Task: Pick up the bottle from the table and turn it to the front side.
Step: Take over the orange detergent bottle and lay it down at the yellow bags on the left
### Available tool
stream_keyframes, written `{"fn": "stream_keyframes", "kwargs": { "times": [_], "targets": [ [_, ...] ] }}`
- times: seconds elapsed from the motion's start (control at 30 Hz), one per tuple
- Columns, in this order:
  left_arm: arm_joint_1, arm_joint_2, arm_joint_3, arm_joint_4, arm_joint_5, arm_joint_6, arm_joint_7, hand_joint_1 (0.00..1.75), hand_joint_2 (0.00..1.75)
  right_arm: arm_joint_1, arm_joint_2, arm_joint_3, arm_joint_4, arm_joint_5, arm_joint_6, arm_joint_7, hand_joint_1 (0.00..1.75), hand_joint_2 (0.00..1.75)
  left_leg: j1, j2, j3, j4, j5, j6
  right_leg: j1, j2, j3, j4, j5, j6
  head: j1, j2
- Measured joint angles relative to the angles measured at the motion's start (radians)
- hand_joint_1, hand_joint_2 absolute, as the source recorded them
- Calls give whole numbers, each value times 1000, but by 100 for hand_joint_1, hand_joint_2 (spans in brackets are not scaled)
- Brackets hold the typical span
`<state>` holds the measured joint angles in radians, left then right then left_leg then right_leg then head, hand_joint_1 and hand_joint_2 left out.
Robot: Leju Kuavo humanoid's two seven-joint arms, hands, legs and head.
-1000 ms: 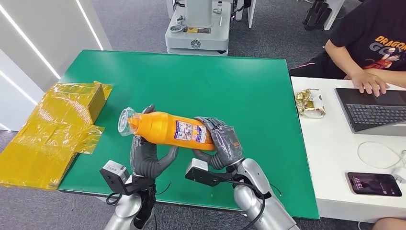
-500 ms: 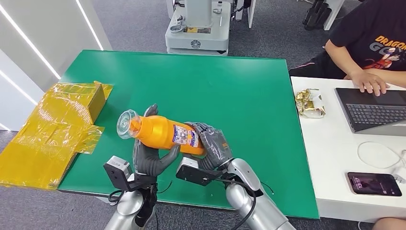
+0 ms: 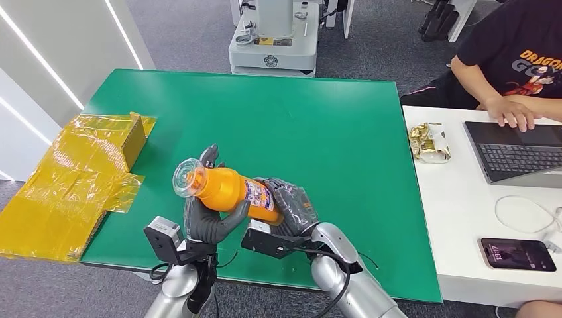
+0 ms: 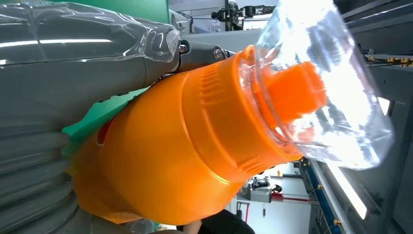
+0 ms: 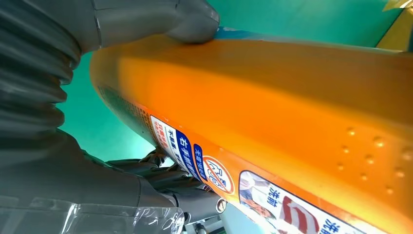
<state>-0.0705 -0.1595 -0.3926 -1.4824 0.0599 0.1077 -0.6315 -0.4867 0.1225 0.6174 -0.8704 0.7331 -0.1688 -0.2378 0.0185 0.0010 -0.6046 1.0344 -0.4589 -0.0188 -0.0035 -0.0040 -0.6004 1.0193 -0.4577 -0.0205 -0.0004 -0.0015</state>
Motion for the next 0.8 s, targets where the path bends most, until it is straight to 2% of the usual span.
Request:
{"fn": "stream_keyframes", "kwargs": {
  "times": [0.37,0.4,0.5,0.53,0.8],
  "targets": [
    [0,-1,6,0,7,17,-21,0,175,-4,1,8,39,3,-7,6,175,175,0,0,0,0,0,0,0,0,0,0,0,0,0,0],
    [0,-1,6,0,7,17,-21,36,175,-5,1,9,41,3,-7,6,175,175,0,0,0,0,0,0,0,0,0,0,0,0,0,0],
    [0,-1,7,0,7,17,-21,167,175,-5,1,10,46,3,-9,7,175,175,0,0,0,0,0,0,0,0,0,0,0,0,0,0],
    [0,-1,7,0,7,17,-21,174,175,-5,1,11,47,3,-10,9,175,175,0,0,0,0,0,0,0,0,0,0,0,0,0,0],
    [0,0,7,2,12,-10,11,175,175,2,-2,14,46,-2,-33,15,175,175,0,0,0,0,0,0,0,0,0,0,0,0,0,0]
  ]
}}
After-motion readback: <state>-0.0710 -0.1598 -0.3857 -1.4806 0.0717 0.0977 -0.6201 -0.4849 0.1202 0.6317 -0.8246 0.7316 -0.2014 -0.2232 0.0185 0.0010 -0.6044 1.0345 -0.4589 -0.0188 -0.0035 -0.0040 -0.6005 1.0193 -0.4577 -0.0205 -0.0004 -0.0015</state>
